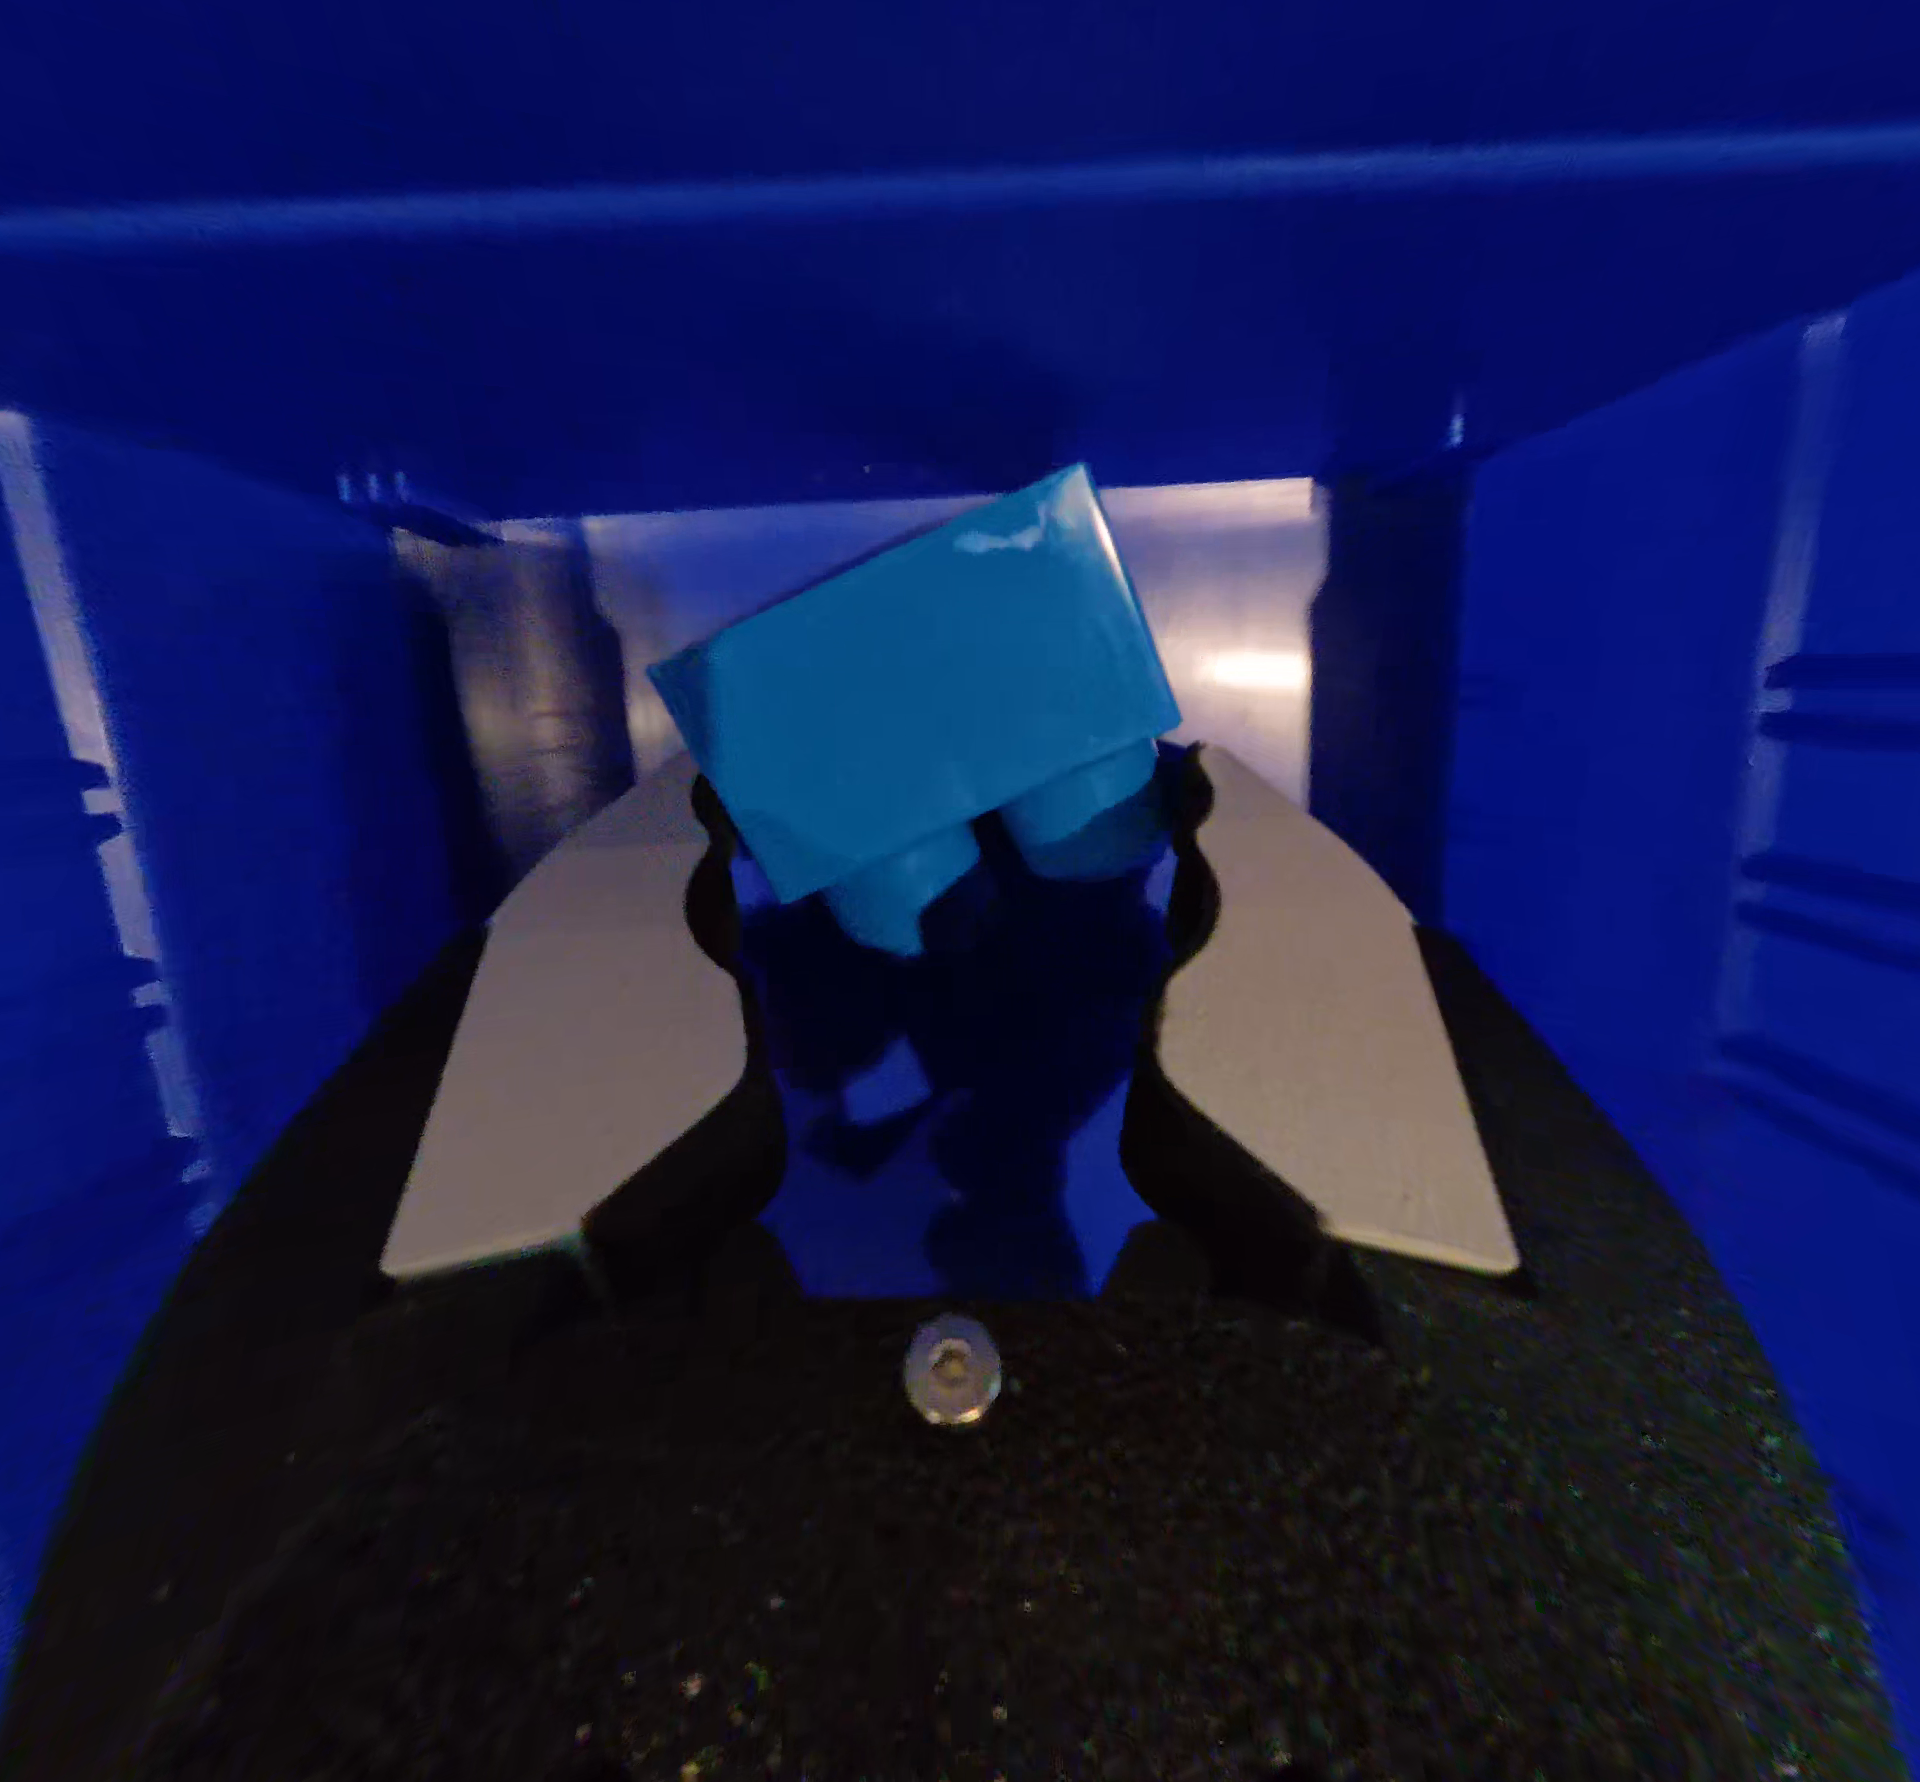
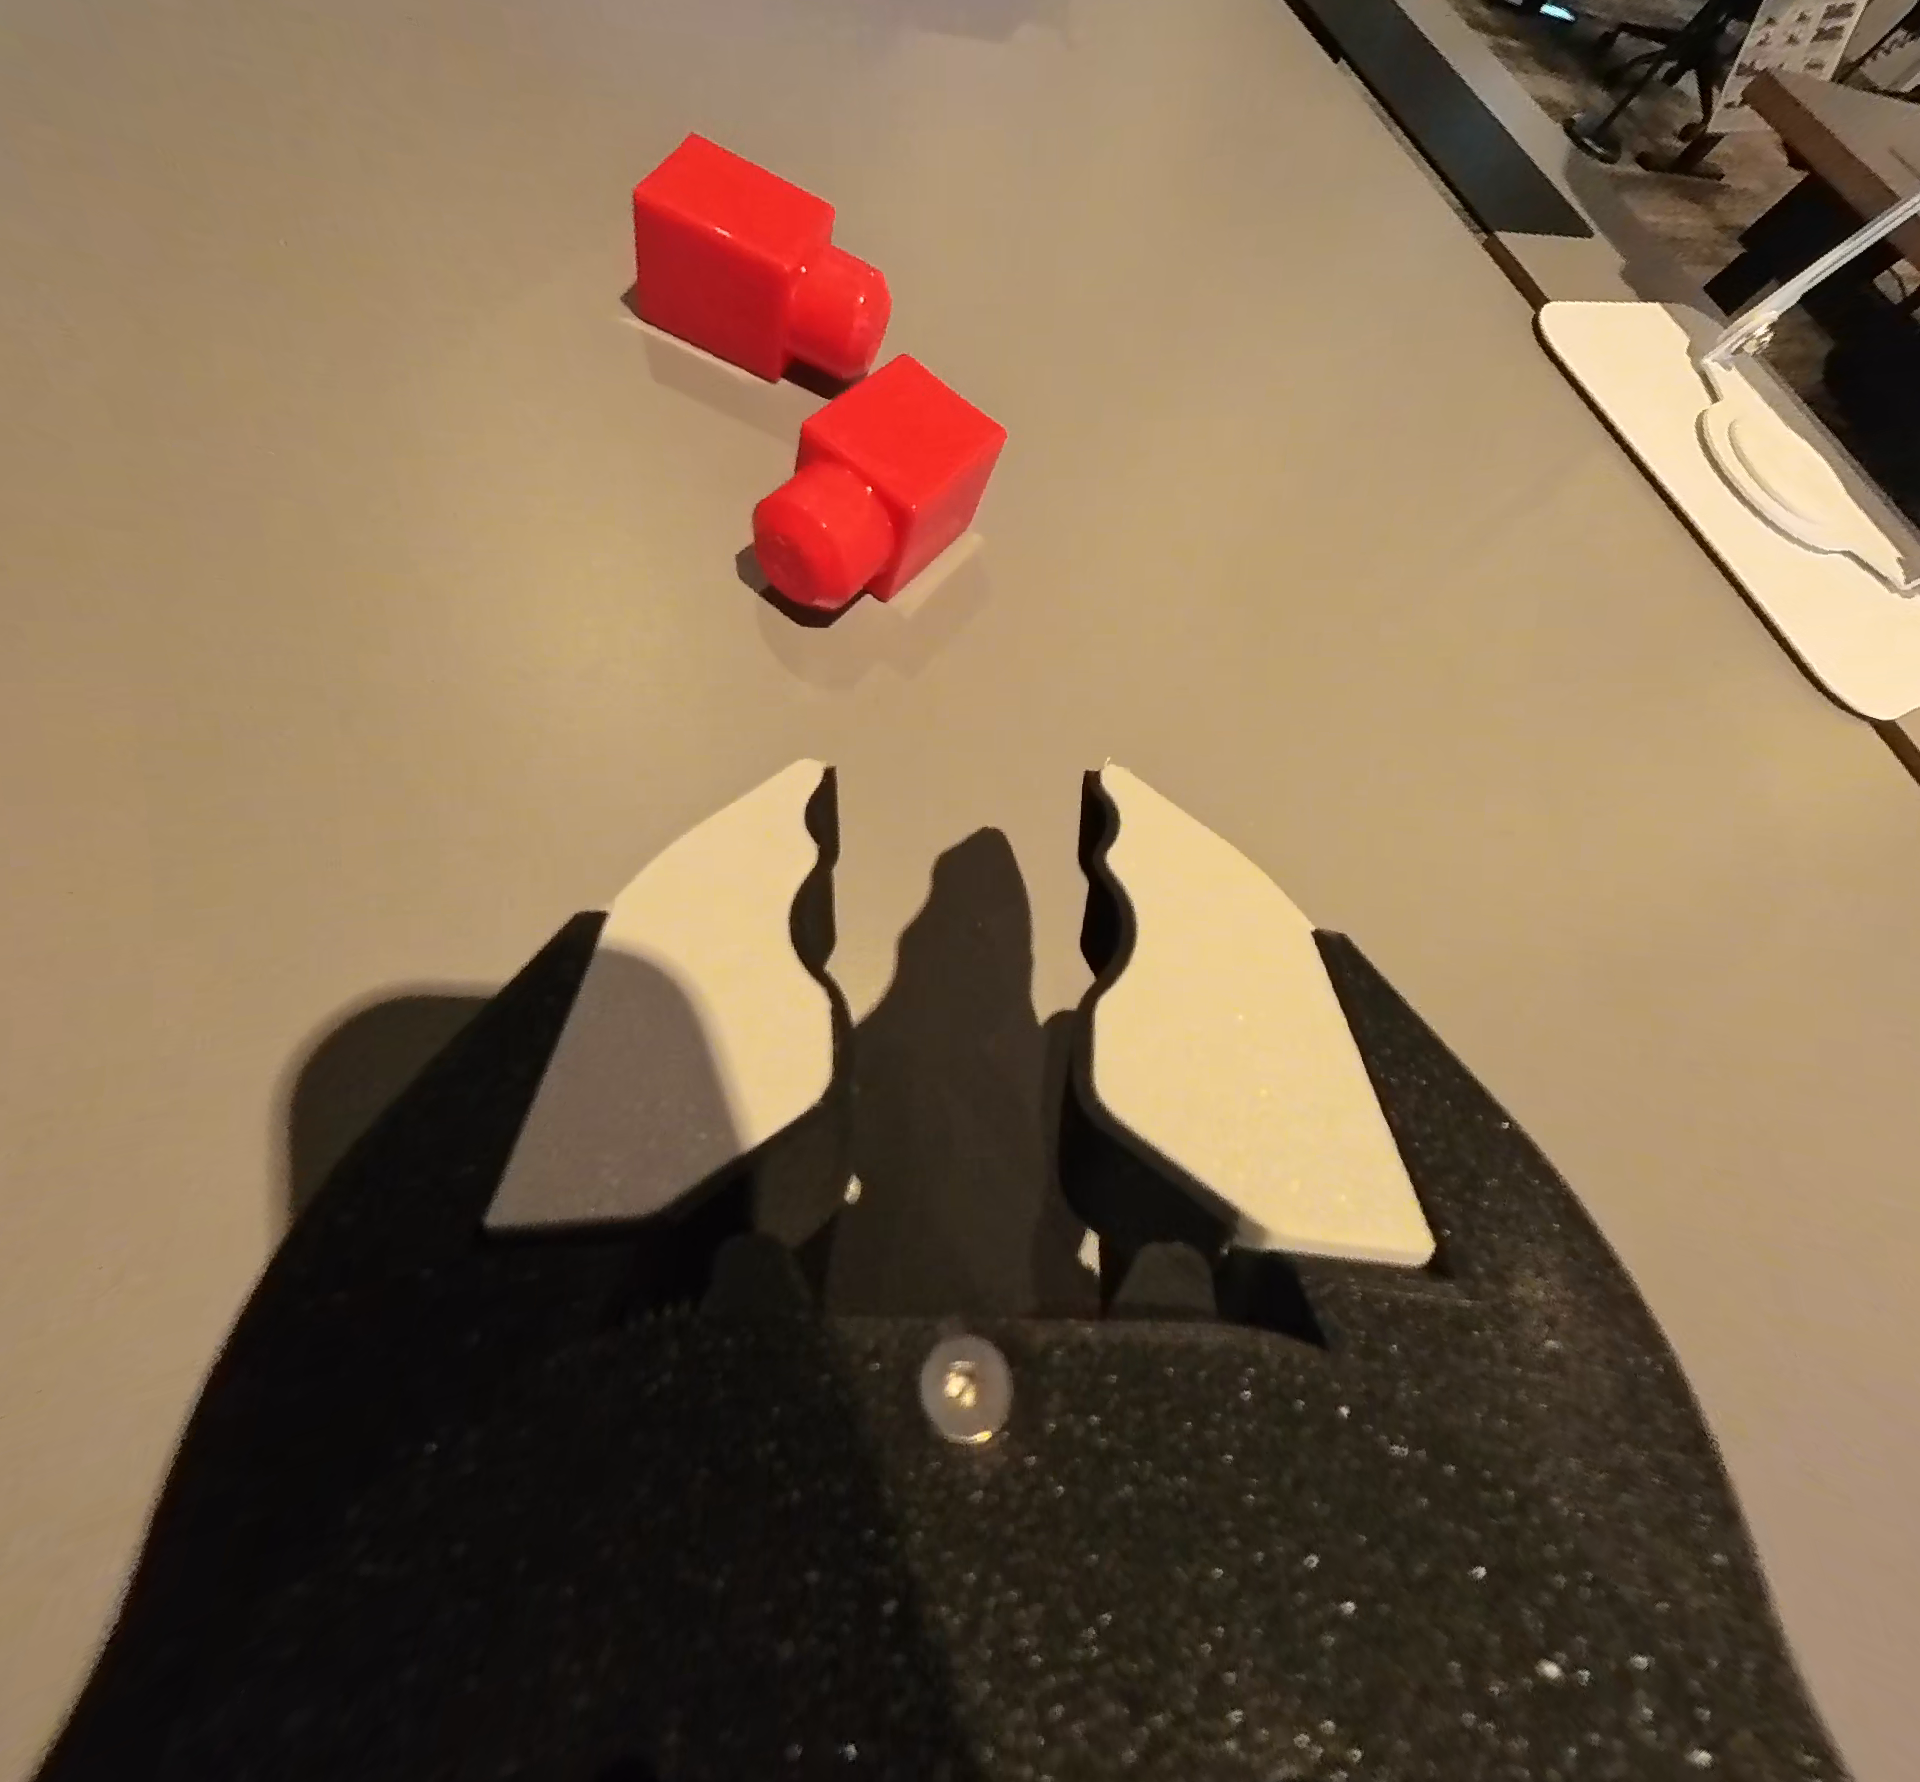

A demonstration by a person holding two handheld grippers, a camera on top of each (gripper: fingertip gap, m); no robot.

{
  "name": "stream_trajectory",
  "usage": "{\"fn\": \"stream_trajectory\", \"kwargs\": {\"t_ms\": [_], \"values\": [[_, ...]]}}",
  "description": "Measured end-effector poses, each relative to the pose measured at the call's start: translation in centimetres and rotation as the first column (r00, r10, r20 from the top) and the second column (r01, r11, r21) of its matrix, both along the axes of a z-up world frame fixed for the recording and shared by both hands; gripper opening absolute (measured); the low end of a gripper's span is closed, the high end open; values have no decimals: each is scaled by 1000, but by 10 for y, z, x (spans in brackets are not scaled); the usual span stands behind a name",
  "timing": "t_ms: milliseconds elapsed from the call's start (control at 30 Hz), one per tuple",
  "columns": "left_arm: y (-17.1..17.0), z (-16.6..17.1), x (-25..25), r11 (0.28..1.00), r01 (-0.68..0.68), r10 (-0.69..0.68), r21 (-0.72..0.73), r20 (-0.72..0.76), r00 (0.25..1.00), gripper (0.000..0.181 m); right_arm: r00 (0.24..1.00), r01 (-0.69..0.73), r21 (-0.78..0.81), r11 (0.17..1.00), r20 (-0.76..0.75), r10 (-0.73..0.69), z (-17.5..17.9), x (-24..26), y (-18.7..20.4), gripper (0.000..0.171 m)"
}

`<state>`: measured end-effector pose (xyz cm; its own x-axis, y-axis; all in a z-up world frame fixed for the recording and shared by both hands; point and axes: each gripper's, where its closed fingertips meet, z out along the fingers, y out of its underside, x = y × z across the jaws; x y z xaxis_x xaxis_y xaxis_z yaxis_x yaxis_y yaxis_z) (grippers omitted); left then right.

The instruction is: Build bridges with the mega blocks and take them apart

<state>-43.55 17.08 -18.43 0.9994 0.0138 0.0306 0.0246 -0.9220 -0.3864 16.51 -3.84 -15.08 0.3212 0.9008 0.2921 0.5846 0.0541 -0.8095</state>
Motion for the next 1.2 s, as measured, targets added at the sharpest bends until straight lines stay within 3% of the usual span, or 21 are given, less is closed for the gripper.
{"fn": "stream_trajectory", "kwargs": {"t_ms": [167, 367, 500, 600, 700, 800, 867, 1000, 1200], "values": [[-1, 17, 3, 996, -37, 36, 85, 20, 999, 80, 1000, -3, 5, 1000, 3, 3, 0, 0, -1, 45], [-7, 97, 30, 924, -55, 62, 379, -7, 998, 80, 1000, -7, 9, 1000, -2, 7, 1, 0, -1, 46], [-21, 154, 141, 808, 106, -171, 580, 58, 984, 80, 1000, -24, 20, 1000, -12, 24, 4, -1, -1, 49], [-41, 169, 270, 702, 280, -479, 655, 142, 867, 79, 998, -14, 214, 977, 65, 0, 11, 3, 15, 56], [-74, 163, 398, 617, 406, -726, 674, 288, 625, 79, 976, -73, 546, 835, 211, -52, 37, 7, 36, 62], [-101, 140, 490, 605, 509, -794, 613, 415, 444, 79, 950, -197, 777, 598, 302, -79, 67, 0, 45, 63], [-111, 121, 527, 581, 588, -814, 563, 404, 418, 79, 956, -219, 805, 551, 290, -43, 75, -7, 47, 64], [-130, 91, 560, 535, 709, -841, 459, 363, 400, 80, 987, -138, 753, 643, 158, 27, 73, -6, 51, 66], [-153, 56, 572, 477, 831, -866, 285, 315, 389, 79, 974, -194, 758, 623, 226, 29, 53, -3, 49, 65]]}}
